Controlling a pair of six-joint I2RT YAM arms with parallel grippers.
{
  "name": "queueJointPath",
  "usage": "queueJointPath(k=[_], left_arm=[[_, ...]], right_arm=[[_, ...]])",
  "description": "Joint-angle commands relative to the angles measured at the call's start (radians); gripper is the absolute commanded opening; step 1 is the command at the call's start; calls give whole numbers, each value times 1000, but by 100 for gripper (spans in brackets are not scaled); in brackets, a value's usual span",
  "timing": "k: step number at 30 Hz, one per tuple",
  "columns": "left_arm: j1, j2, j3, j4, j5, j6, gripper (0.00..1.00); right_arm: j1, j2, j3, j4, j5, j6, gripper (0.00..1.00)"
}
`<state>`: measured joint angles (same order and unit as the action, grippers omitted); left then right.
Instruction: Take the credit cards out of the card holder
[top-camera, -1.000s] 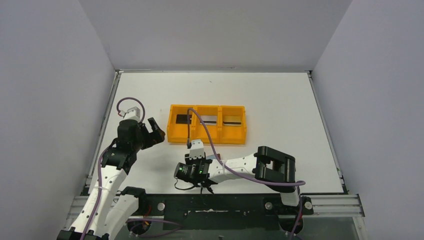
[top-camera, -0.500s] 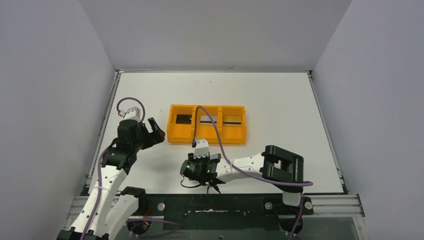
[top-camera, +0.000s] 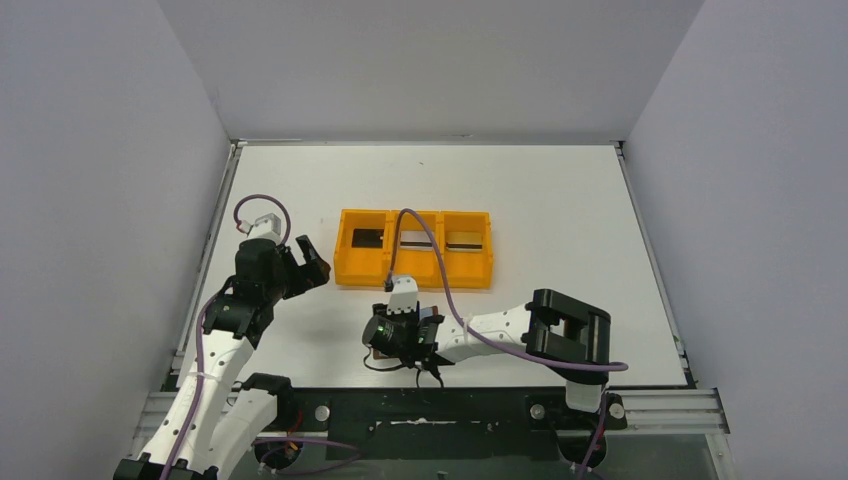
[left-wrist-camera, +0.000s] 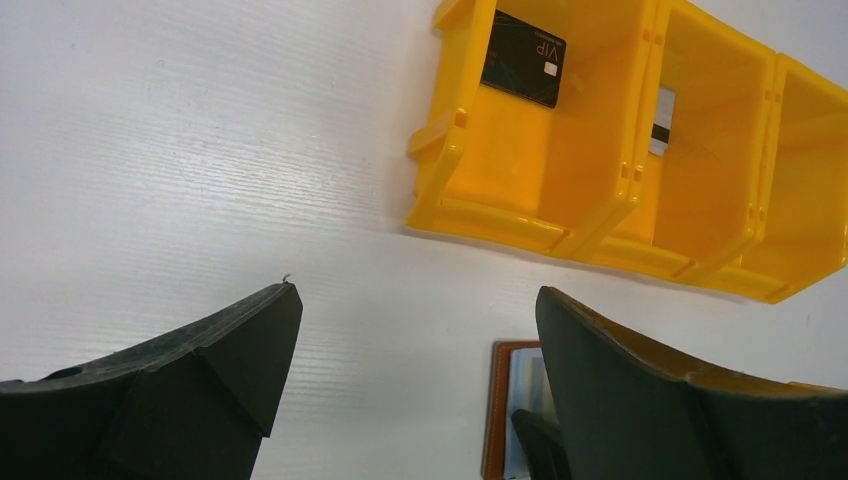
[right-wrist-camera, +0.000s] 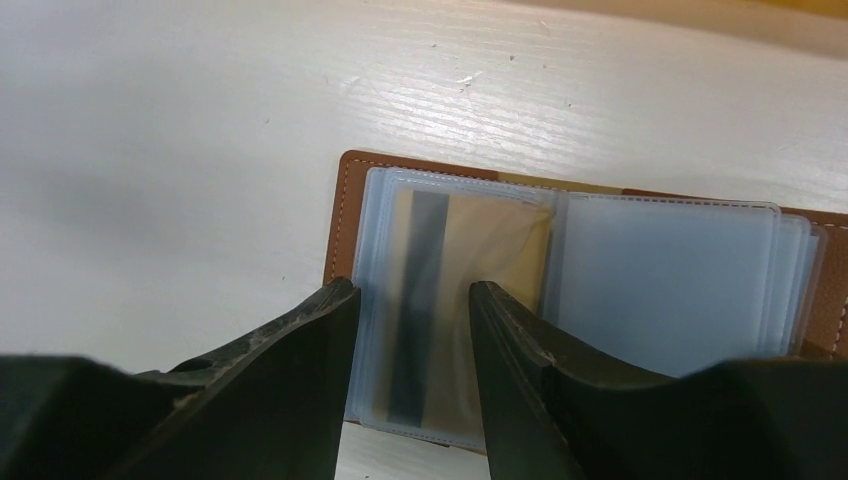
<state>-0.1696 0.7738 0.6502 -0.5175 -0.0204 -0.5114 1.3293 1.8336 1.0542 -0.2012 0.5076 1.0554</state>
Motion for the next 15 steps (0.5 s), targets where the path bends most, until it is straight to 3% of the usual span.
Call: queueJointPath(k=[1,15], left_arm=[[-5,-2,11,62,5,13,89],[-8,-4,11,60,4,13,89]], right_arm=[[-1,-27,-25,12,-14,12,42],[-9,-58,-3,-15,20,3,7]])
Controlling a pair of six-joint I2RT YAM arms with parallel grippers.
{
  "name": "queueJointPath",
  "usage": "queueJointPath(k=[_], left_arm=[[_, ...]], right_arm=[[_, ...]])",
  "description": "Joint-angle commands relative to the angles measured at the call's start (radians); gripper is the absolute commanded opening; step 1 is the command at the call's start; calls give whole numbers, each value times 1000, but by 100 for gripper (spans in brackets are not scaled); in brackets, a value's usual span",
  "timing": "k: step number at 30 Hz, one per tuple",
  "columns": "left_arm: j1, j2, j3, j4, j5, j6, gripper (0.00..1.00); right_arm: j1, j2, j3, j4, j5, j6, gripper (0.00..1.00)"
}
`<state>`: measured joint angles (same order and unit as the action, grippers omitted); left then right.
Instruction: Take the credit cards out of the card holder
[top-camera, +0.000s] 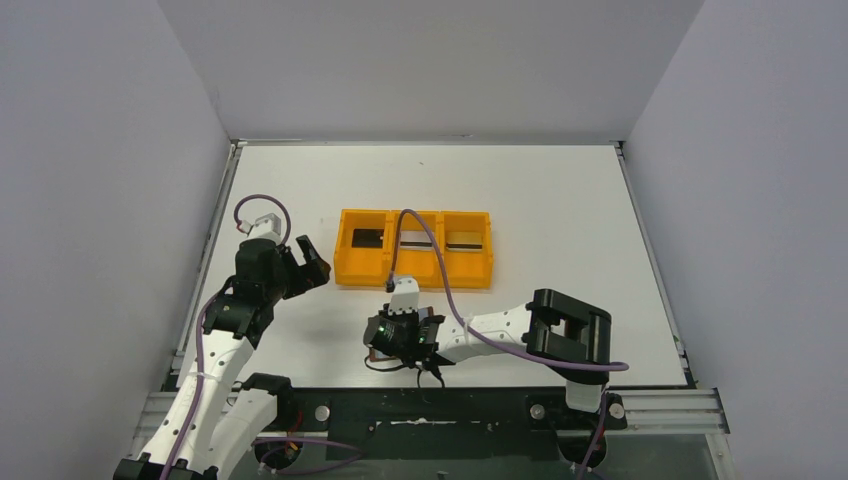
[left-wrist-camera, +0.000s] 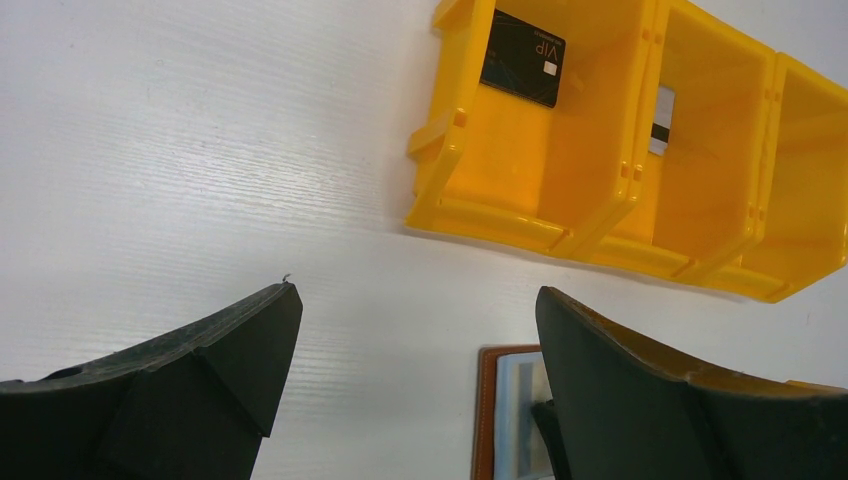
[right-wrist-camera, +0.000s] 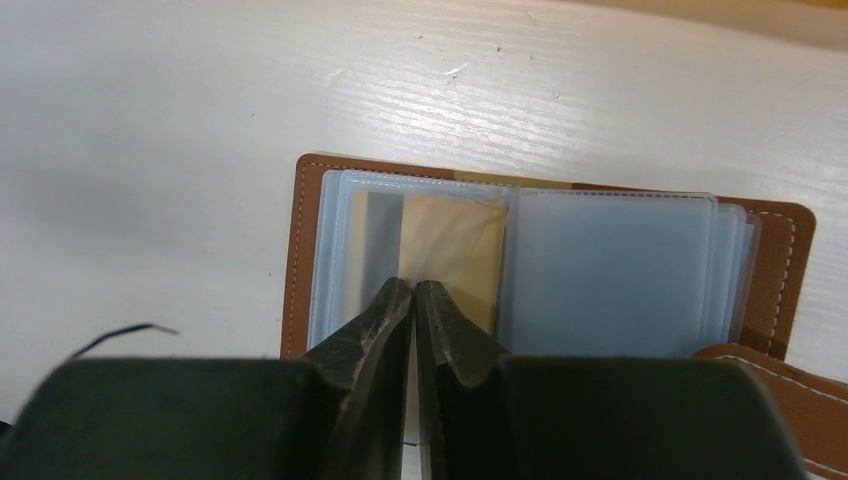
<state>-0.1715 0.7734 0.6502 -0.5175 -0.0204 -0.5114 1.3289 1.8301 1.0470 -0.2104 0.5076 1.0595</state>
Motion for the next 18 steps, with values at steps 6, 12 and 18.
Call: queueJointPath(k=[6,12,18], left_arm=[[-15,-19,11,65,20,13,89],[-15,-64,-34,108,189,-62,89],[-17,-84,-137,250,489,-191,82]], right_arm=[[-31,-116,-39,69,-21,-19,1],[-100,-195,-177,291,-171,-29,1],[-137,-224,-283,452,-261,4,1]])
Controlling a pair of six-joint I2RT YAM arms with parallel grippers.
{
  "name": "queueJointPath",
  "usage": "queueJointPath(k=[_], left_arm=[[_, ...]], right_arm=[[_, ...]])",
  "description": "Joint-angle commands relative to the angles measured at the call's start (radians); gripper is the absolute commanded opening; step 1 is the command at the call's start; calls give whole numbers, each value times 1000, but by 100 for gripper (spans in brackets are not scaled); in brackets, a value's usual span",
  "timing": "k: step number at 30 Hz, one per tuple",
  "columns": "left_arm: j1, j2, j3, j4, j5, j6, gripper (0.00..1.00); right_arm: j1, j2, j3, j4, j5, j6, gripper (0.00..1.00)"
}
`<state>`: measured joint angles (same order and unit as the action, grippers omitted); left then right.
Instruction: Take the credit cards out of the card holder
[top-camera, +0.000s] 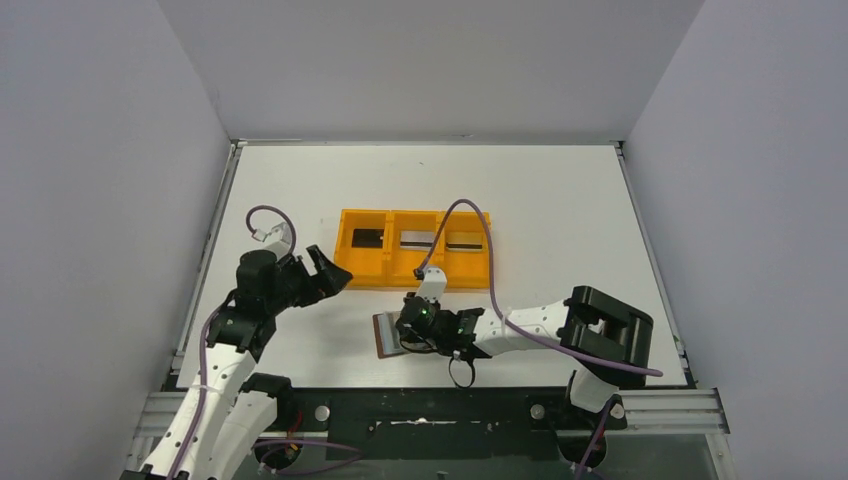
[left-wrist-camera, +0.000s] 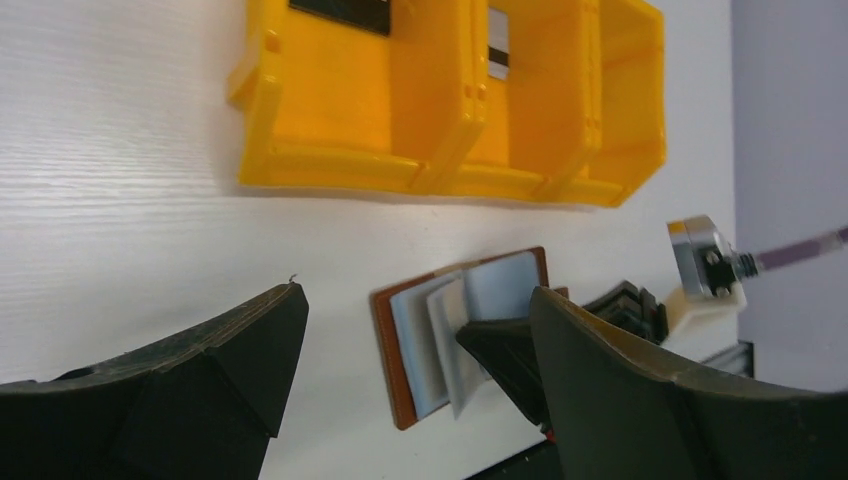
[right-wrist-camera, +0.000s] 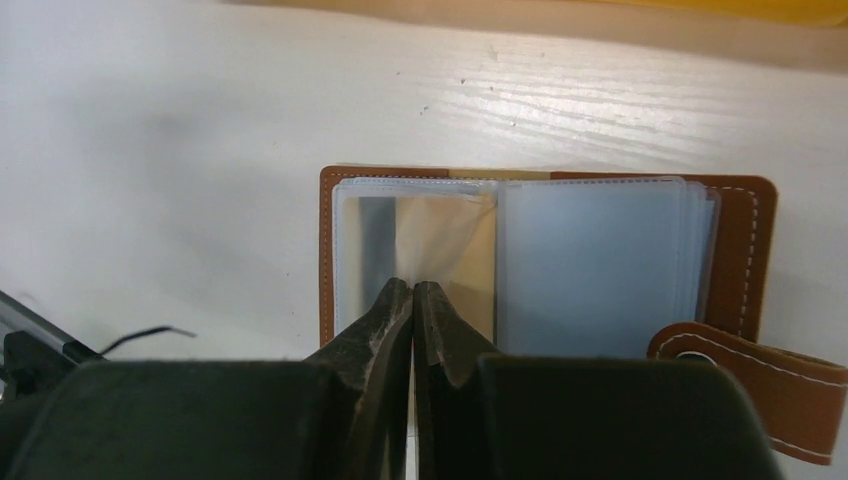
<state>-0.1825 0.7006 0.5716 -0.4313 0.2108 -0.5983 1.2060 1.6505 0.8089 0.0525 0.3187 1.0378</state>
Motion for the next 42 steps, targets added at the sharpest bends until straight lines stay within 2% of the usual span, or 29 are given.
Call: queueJointPath(k=[1,3,5,11,15,21,28,42], left_arm=[[-7,-7,-84,197,312,-135,81],[-22,-2,-145,262,376,-191,77],[-60,-4,-193,312,383,-229,75],[-221,3,-237,327,231,-284,73],[-289,5,-276,366,161,-323,70],[-341,49,-320,411,119,-348,61],[-377,64,-330,398,42,-359,60],[-453,193,-374,582,21,-413,53]], right_arm=[[-19,-44,-58,210,-84,32,1],[-28,-43,-80,245,-100,45,1],[-33,-41,-94,267,-109,56,1],[-37,-43,-123,309,-124,70,1],[-40,-50,-142,335,-128,77,1],[-51,-49,-162,373,-151,83,1],[-54,-53,-181,403,-156,91,0],[-61,-67,-211,438,-165,100,0]])
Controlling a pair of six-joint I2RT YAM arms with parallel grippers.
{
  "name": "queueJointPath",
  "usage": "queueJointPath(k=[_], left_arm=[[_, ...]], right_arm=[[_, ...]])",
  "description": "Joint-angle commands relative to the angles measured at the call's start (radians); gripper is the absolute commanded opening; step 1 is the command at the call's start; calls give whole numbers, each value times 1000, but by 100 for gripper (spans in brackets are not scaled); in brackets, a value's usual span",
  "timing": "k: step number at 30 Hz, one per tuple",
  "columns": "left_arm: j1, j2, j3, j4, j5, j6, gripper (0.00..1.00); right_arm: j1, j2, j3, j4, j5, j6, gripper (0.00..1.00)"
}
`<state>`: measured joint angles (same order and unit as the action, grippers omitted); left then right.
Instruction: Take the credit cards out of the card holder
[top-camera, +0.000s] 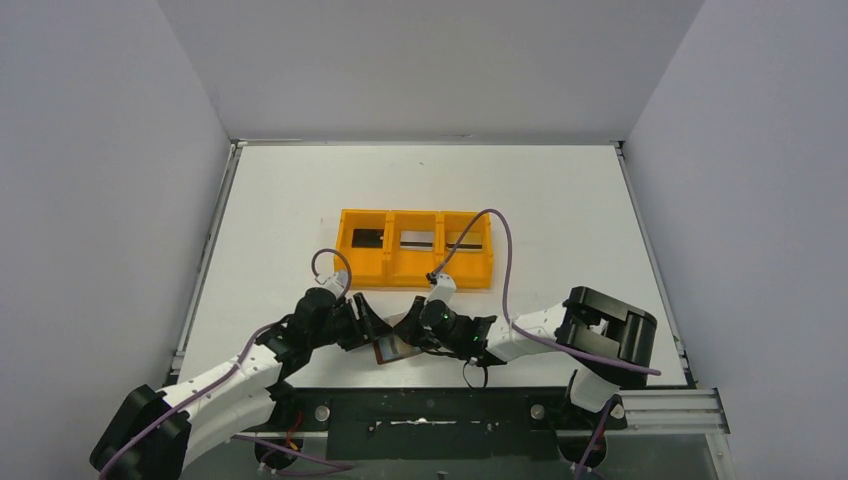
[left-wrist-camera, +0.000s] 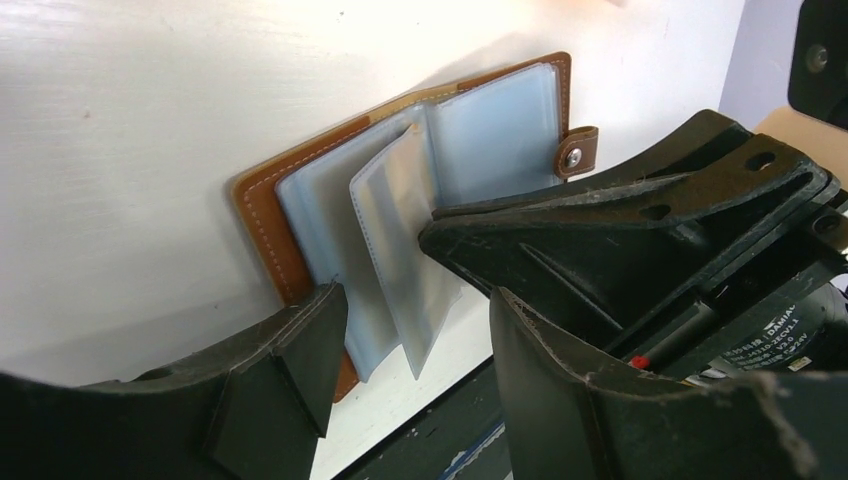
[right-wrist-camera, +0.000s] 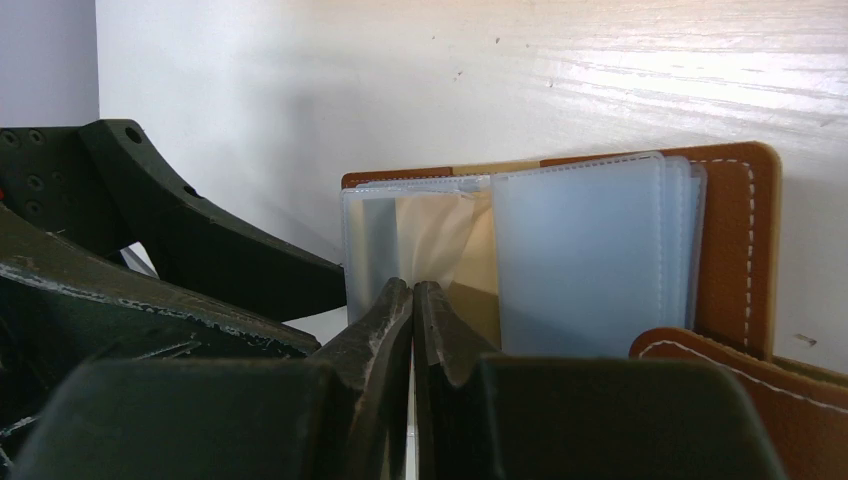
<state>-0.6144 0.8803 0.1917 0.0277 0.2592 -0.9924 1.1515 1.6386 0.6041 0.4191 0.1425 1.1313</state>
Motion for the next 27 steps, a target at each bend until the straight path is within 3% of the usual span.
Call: queueJointPath(k=[1,9,16,25,27], left_arm=[[-25,17,4,138,-32,-23,52],[-59,84,-9,229,-41,-54,43],[-63,76,-20,224,-71,-60,23],[-63,86,2,218,-60,-39,24],[-64,102,14,225,-41,-31,26]], right_arm=[[-7,-55,-7,71,11,7,0],[-7,-60,-18,83,9,9,0],[-8,-82,-30,57,34,9,7],[38,-181,81,-340,276,-39,36],[47,-189,103,-421,329,-29,37]])
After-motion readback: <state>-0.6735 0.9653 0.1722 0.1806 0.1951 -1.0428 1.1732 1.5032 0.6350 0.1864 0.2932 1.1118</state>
